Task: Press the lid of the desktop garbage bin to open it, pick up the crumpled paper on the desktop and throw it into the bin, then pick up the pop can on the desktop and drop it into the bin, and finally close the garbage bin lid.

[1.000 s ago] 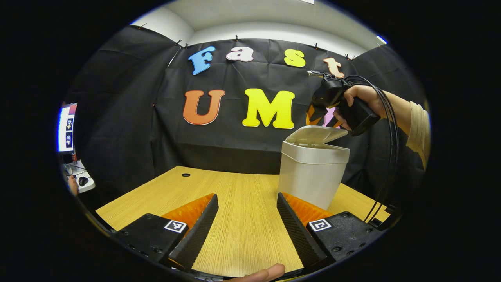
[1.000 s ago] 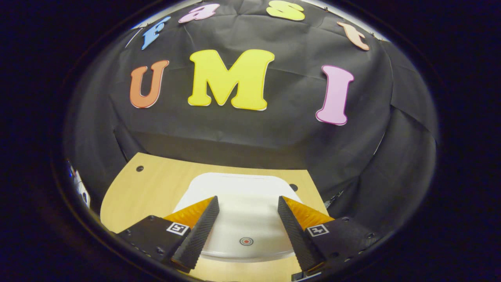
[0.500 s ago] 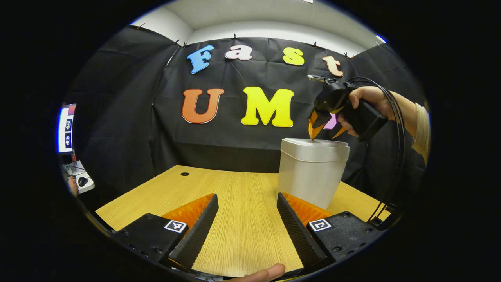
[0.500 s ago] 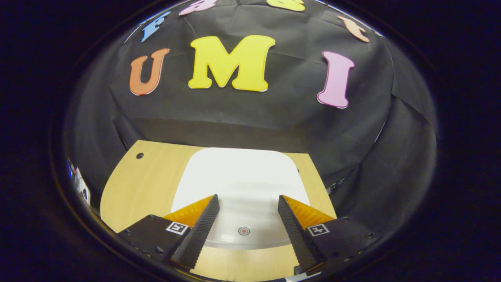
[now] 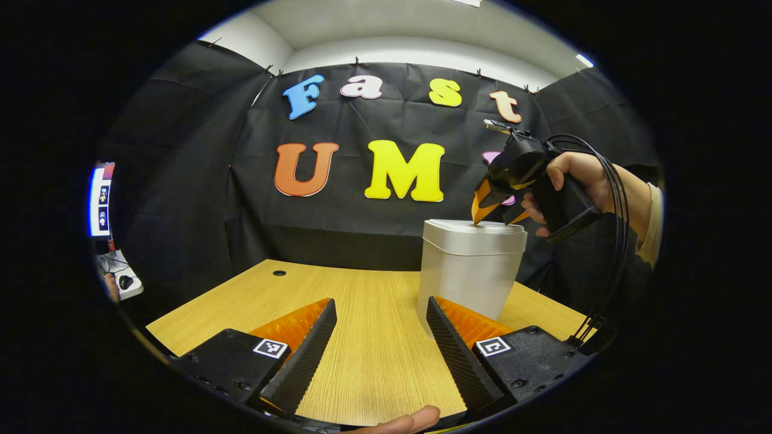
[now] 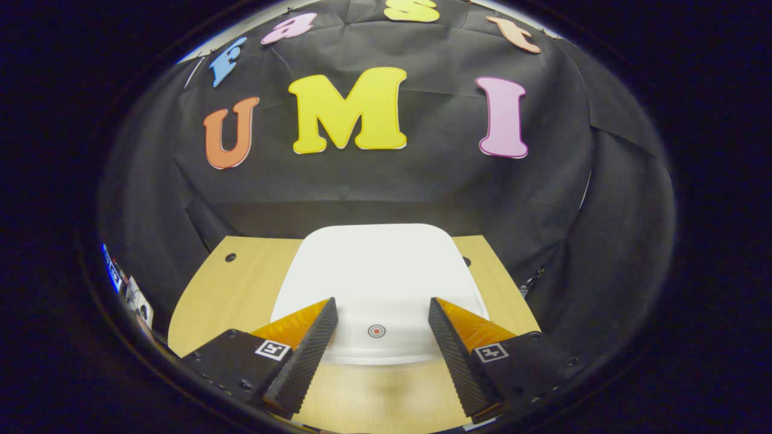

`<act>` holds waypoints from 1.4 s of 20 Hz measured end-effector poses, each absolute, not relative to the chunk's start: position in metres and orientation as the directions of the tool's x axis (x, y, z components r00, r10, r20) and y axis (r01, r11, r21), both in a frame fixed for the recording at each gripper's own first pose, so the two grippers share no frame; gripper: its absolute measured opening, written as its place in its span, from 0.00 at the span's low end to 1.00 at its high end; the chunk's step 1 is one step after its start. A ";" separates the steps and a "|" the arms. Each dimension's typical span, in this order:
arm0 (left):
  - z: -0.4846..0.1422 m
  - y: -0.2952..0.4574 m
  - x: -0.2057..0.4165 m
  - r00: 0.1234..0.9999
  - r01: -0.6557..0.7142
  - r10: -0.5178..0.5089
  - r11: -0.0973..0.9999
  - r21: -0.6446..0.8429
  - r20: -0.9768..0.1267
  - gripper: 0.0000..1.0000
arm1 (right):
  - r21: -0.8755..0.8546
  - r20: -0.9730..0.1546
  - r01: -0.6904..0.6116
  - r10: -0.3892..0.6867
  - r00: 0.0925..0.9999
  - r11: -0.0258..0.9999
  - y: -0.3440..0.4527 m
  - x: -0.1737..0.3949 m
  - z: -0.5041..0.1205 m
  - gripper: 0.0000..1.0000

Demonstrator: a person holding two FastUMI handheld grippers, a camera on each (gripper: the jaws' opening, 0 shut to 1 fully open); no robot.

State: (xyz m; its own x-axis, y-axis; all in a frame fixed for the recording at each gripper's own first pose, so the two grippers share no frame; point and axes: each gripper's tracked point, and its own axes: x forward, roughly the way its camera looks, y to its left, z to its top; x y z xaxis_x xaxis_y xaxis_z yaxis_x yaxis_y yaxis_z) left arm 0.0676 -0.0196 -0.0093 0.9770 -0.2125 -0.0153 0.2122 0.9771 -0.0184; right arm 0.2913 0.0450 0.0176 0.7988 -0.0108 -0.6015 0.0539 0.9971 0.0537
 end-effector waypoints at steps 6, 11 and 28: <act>-0.015 -0.019 0.071 0.977 0.209 -0.210 0.978 -0.023 -0.034 0.97 | 0.060 -0.516 0.022 0.012 0.856 0.998 0.045 0.294 0.008 1.00; -0.013 -0.024 0.068 0.975 0.219 -0.220 0.976 -0.013 -0.027 0.97 | 0.064 -0.408 0.024 0.004 0.913 0.998 0.045 0.297 0.011 0.96; -0.020 -0.013 0.075 0.980 0.195 -0.194 0.981 0.010 -0.044 0.97 | -0.058 -0.161 -0.007 -0.002 0.987 0.998 0.048 0.207 0.004 0.95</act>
State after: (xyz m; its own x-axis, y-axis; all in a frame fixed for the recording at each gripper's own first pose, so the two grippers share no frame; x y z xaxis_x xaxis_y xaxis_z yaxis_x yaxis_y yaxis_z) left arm 0.0747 -0.0134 -0.0196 0.9800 -0.1941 -0.0439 0.1947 0.9808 0.0102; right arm 0.2069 0.0477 0.0036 0.9869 -0.0022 -0.1615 -0.0074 0.9983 -0.0582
